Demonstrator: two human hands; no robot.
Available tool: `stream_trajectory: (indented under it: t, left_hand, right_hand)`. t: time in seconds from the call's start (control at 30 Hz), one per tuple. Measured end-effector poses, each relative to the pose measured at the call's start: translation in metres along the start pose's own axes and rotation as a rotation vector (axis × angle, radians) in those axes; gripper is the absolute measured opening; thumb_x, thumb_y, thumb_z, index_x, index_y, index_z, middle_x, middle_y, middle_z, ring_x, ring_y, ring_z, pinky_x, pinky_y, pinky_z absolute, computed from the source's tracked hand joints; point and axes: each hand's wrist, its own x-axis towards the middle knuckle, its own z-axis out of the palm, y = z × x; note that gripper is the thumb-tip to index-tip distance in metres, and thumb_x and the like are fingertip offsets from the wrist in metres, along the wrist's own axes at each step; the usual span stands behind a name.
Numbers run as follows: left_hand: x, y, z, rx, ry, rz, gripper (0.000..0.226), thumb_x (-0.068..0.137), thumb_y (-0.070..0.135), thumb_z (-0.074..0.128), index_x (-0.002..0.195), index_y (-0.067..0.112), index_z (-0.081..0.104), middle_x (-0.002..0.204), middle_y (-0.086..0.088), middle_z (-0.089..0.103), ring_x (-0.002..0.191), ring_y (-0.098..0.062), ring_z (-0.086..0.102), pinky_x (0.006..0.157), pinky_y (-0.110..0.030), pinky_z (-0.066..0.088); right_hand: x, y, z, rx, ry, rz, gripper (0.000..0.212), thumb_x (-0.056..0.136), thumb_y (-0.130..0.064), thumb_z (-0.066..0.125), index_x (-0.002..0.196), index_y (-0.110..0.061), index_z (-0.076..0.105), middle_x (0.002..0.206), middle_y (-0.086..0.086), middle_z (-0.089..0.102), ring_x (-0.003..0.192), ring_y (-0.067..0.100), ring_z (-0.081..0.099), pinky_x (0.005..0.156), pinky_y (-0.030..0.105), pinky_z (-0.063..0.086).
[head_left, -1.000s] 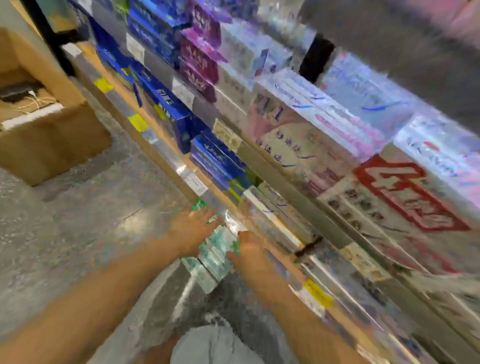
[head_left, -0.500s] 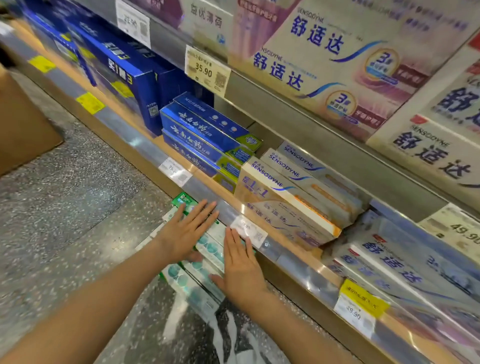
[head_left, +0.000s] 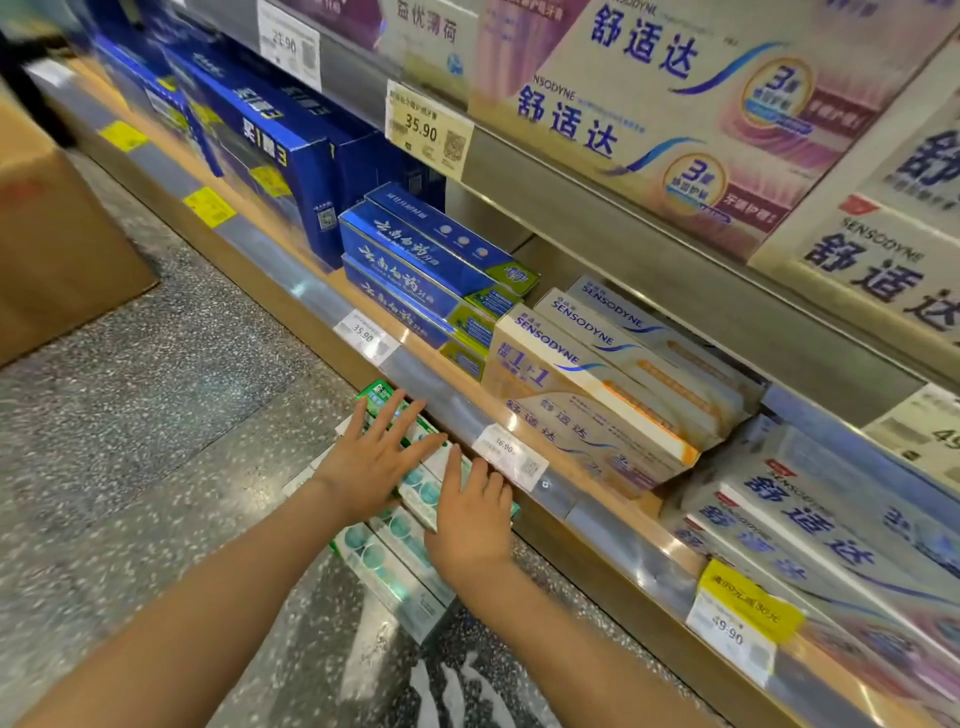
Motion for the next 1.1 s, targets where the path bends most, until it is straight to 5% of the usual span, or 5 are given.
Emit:
stream_trajectory:
  t: [0.27, 0.37, 0.47, 0.7, 1.1]
  left_hand:
    - [-0.012, -0.009, -0.043, 0.15, -0.027, 0.031, 0.083, 0.096, 0.041, 0.039, 0.147, 0.009, -0.019, 0.143, -0.014, -0.036, 0.132, -0.035, -0.034, 0.108, -0.055, -0.018]
    - [-0.038, -0.034, -0.084, 0.13, 0.091, 0.053, 0.099, 0.071, 0.046, 0.067, 0.144, -0.001, 0.017, 0.15, -0.025, 0.027, 0.142, -0.038, 0.018, 0.116, -0.048, 0.001]
    - [-0.083, -0.071, -0.14, -0.002, 0.269, 0.037, 0.105, 0.02, 0.046, 0.079, 0.113, 0.008, 0.048, 0.099, -0.005, 0.068, 0.098, -0.023, 0.066, 0.099, -0.037, 0.043]
    - [-0.231, -0.178, -0.367, -0.094, 0.53, -0.205, 0.069, 0.058, 0.053, 0.055, 0.111, 0.011, 0.045, 0.093, -0.009, 0.063, 0.087, -0.027, 0.056, 0.085, -0.037, 0.033]
    - [-0.573, -0.227, -0.738, 0.017, 0.741, -1.011, 0.078, 0.058, 0.057, 0.049, 0.119, 0.009, 0.049, 0.108, -0.01, 0.062, 0.095, -0.028, 0.048, 0.076, -0.039, 0.029]
  right_hand:
    - [-0.015, 0.0, -0.036, -0.042, 0.082, -0.109, 0.091, 0.089, -0.033, 0.058, 0.15, -0.016, -0.008, 0.148, 0.021, 0.019, 0.133, 0.037, 0.023, 0.111, 0.045, 0.017]
    - [-0.022, -0.012, -0.077, -0.135, 0.187, -0.154, 0.109, 0.067, -0.044, 0.078, 0.148, -0.011, 0.012, 0.133, 0.024, 0.043, 0.12, 0.039, 0.044, 0.102, 0.046, 0.036]
    - [-0.039, -0.029, -0.141, -0.126, 0.334, -0.224, 0.126, 0.016, -0.054, 0.087, 0.126, -0.014, 0.042, 0.092, 0.013, 0.064, 0.085, 0.031, 0.056, 0.072, 0.037, 0.054]
    - [-0.082, -0.097, -0.403, -0.218, 0.638, -0.602, 0.119, 0.026, -0.045, 0.089, 0.129, -0.012, 0.039, 0.108, 0.019, 0.053, 0.093, 0.031, 0.04, 0.081, 0.04, 0.028]
    - [-0.243, -0.284, -0.849, 0.005, 1.021, -1.433, 0.096, 0.047, -0.038, 0.084, 0.131, -0.021, 0.04, 0.115, 0.014, 0.061, 0.104, 0.027, 0.042, 0.095, 0.046, 0.027]
